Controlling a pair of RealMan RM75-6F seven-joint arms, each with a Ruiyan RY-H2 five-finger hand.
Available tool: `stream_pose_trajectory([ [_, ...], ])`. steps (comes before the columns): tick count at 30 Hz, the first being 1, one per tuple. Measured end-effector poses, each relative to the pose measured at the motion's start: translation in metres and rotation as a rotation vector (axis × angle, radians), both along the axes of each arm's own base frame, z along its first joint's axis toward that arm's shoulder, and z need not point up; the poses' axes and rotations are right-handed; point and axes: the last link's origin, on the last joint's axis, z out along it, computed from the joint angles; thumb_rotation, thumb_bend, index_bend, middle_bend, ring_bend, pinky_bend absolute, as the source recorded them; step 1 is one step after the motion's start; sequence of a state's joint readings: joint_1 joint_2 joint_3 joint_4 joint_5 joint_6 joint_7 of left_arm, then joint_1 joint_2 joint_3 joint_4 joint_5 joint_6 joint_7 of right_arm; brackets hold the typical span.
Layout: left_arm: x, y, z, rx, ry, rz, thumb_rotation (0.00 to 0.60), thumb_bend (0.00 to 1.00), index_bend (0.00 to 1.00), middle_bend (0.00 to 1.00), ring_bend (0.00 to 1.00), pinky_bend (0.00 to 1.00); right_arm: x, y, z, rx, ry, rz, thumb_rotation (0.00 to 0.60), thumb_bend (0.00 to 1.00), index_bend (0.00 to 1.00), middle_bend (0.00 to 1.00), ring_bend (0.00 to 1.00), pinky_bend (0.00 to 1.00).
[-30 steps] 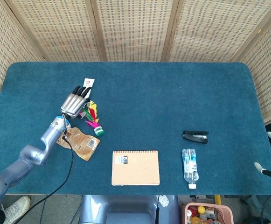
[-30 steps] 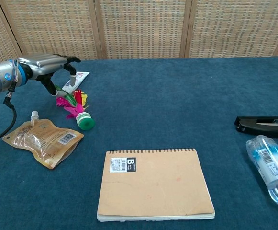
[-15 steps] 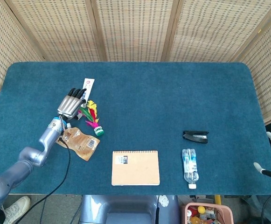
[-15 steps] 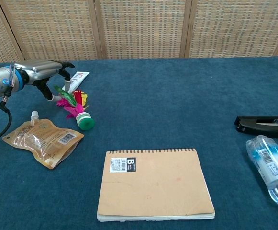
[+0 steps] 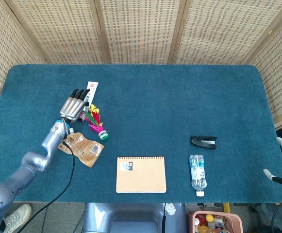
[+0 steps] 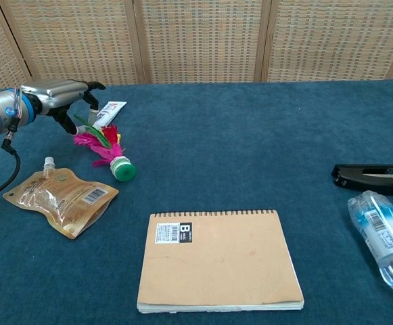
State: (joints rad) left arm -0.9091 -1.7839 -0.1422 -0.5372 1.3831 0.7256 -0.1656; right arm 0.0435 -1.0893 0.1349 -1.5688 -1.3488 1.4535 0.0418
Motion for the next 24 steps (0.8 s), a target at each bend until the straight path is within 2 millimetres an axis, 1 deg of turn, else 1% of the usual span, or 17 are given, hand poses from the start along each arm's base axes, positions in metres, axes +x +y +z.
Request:
stream_pose_trajectory([
  [6, 0.001, -0.001, 0.001, 0.003, 0.004, -0.013, 0.600, 0.45, 0.68, 0.00, 0.00, 0.00, 0.001, 0.000, 0.000, 0.003, -0.003, 0.004, 0.600, 0.01, 0.00, 0.00, 0.00, 0.00],
  [12, 0.006, -0.001, 0.011, 0.035, 0.016, -0.074, 0.600, 0.45, 0.70, 0.00, 0.00, 0.00, 0.001, 0.001, 0.001, 0.001, -0.010, 0.008, 0.600, 0.01, 0.00, 0.00, 0.00, 0.00],
  [18, 0.020, -0.005, 0.037, 0.120, 0.084, -0.245, 0.600, 0.45, 0.70, 0.00, 0.00, 0.00, 0.002, 0.002, 0.003, -0.003, -0.017, 0.014, 0.600, 0.01, 0.00, 0.00, 0.00, 0.00],
  [22, 0.035, -0.015, 0.053, 0.178, 0.149, -0.399, 0.600, 0.45, 0.71, 0.00, 0.00, 0.00, 0.003, 0.003, 0.003, 0.001, -0.020, 0.018, 0.600, 0.01, 0.00, 0.00, 0.00, 0.00],
  [24, 0.040, -0.021, 0.057, 0.195, 0.182, -0.459, 0.600, 0.45, 0.71, 0.00, 0.00, 0.00, 0.003, 0.003, 0.003, 0.003, -0.020, 0.020, 0.600, 0.01, 0.00, 0.00, 0.00, 0.00],
])
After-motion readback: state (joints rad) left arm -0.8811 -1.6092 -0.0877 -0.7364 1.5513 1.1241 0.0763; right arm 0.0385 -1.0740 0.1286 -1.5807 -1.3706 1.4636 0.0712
